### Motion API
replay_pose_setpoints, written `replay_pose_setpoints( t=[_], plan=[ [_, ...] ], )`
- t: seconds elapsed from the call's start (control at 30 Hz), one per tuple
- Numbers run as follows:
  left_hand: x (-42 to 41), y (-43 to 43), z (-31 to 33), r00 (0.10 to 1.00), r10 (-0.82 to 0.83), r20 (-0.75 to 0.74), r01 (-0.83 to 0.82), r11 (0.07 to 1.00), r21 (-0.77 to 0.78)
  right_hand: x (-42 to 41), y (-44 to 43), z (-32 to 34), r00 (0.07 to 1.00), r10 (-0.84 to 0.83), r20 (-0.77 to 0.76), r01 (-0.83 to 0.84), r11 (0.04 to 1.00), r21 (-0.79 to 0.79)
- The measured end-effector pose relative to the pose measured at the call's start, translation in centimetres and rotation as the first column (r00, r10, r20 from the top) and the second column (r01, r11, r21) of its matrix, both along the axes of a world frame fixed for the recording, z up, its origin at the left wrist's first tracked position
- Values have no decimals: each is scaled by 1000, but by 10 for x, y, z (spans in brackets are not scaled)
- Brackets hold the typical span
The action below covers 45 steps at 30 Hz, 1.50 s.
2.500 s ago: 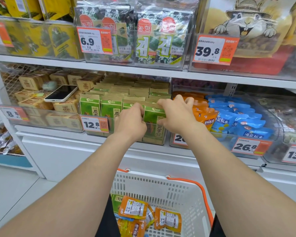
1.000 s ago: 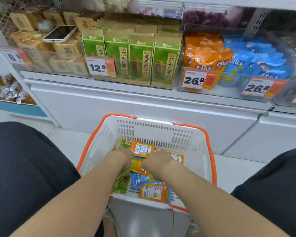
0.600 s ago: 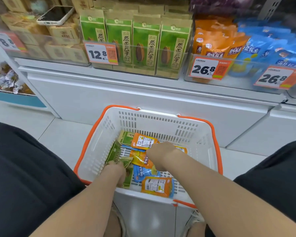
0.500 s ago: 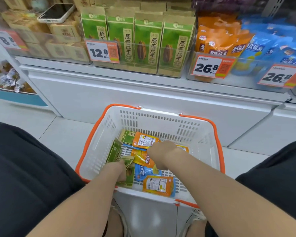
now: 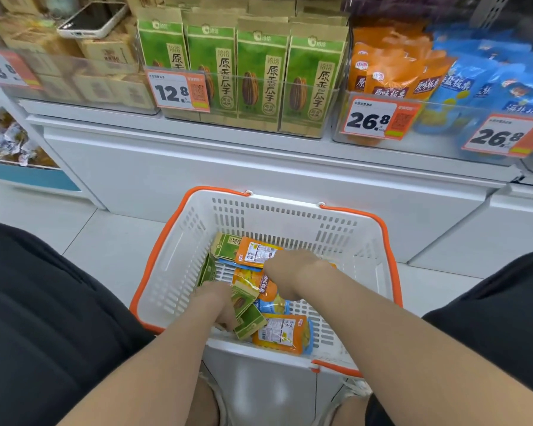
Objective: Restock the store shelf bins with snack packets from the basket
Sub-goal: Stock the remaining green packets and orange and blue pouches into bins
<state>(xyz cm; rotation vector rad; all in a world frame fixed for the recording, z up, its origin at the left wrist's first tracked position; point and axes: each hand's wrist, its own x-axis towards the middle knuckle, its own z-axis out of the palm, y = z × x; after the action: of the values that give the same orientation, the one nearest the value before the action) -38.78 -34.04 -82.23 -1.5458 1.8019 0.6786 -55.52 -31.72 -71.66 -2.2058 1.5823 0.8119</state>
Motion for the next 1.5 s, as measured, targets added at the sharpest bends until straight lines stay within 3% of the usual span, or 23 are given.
replay_pose_setpoints(
  t=[0.13,0.27,0.37,0.53,0.63,0.7,0.77,0.83,0.9,1.03,1.17,1.27,1.4,1.5],
  plan=[
    [-9,-13,24,999,15,-41,-20,991,-129,-7,-7,10,998,-51,21,51,999,3],
    [-22,-26,44,950,14,-313,-91,968,-233,-18,-16,24,988,-134,78,138,989,-47],
    [-33,-34,69,855,-104,-508,-84,939,-334,-30,-28,30,973,-149,176,177,972,-152],
    [-48,-42,106,545,-175,-820,-216,916,-339,-50,-45,47,941,-198,275,278,916,-289],
    [-53,-45,126,440,-188,-878,-392,840,-376,-64,-52,65,785,-284,551,442,879,-177],
    [-54,-46,137,354,-139,-925,-533,783,-321,-71,-54,75,679,-316,662,525,840,-137],
    [-58,-46,146,221,-40,-974,-649,740,-178,-72,-54,82,582,-326,745,609,782,-133],
    [-67,-48,159,1,120,-993,-719,690,83,-65,-53,89,493,-294,819,688,709,-159],
    [-77,-49,175,-158,212,-964,-712,653,260,-54,-51,99,486,-235,842,740,623,-253],
    [-91,-44,215,-113,68,-991,-735,665,129,-31,-46,136,602,-143,785,761,401,-510],
    [-98,-51,252,-108,-57,-992,-711,702,37,-27,-52,171,569,111,815,759,309,-573],
    [-93,-68,275,-59,-120,-991,-712,701,-42,-35,-65,193,519,200,831,771,310,-556],
    [-83,-99,300,22,-124,-992,-698,709,-104,-51,-85,221,521,63,851,748,446,-491],
    [-87,-124,315,21,-131,-991,-656,747,-113,-58,-103,239,357,46,933,796,508,-329]
  ],
)
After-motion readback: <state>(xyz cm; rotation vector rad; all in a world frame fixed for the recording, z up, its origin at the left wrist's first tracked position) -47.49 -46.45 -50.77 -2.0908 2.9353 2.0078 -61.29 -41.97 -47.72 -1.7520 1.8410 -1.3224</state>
